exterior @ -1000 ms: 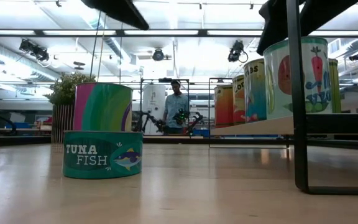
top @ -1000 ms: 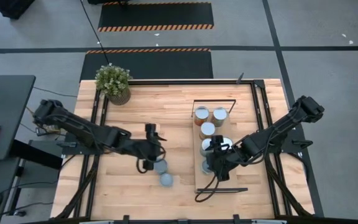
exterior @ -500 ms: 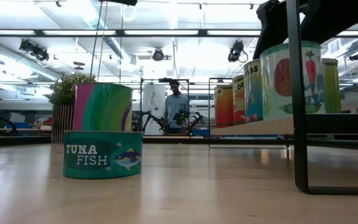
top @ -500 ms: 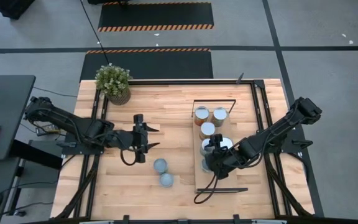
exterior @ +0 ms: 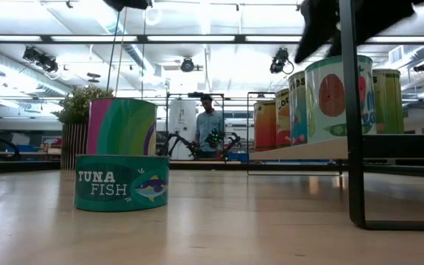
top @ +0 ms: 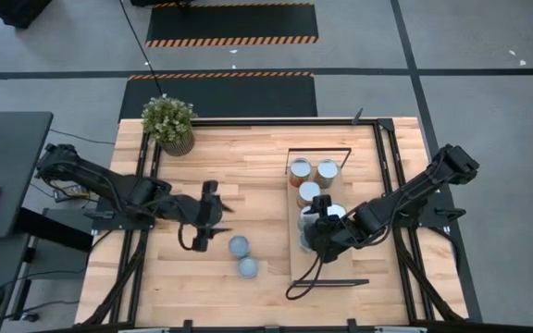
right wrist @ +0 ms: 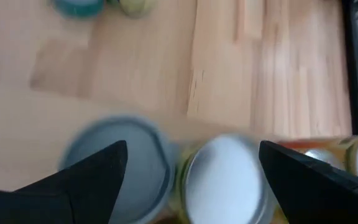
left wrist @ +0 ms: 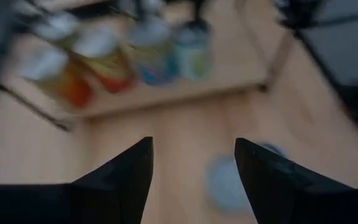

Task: Pick and place cans onto a shelf
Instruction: Put the canned chicken soup on the shelf

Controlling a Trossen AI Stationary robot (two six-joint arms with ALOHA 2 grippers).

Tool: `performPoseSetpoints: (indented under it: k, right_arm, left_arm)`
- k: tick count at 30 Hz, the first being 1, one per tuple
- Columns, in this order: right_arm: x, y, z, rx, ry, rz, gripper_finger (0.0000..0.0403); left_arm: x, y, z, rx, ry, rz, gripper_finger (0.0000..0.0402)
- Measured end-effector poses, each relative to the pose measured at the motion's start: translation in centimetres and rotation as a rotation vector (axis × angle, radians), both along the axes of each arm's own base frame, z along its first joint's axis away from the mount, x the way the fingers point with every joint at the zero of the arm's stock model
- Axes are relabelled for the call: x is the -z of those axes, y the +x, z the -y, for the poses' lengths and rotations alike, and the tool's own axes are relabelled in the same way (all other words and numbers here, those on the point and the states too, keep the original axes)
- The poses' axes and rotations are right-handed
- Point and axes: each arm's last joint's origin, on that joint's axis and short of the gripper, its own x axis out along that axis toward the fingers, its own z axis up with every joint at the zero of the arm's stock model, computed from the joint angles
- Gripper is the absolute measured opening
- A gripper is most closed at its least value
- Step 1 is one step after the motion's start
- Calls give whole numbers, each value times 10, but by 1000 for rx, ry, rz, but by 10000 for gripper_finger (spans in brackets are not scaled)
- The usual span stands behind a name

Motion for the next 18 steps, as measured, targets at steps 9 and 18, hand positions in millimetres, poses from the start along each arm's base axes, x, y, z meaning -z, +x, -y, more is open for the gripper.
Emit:
performPoseSetpoints:
  k: [9,18]
  right_arm:
    - [-29,9,0,-26,-43,86,373]
    - [-39,14,2,-15,-27,126,373]
  left_arm:
    - [62,-10,-1,-64,-61,-271,233]
    - [95,-14,-4,-115,-176,-317,319]
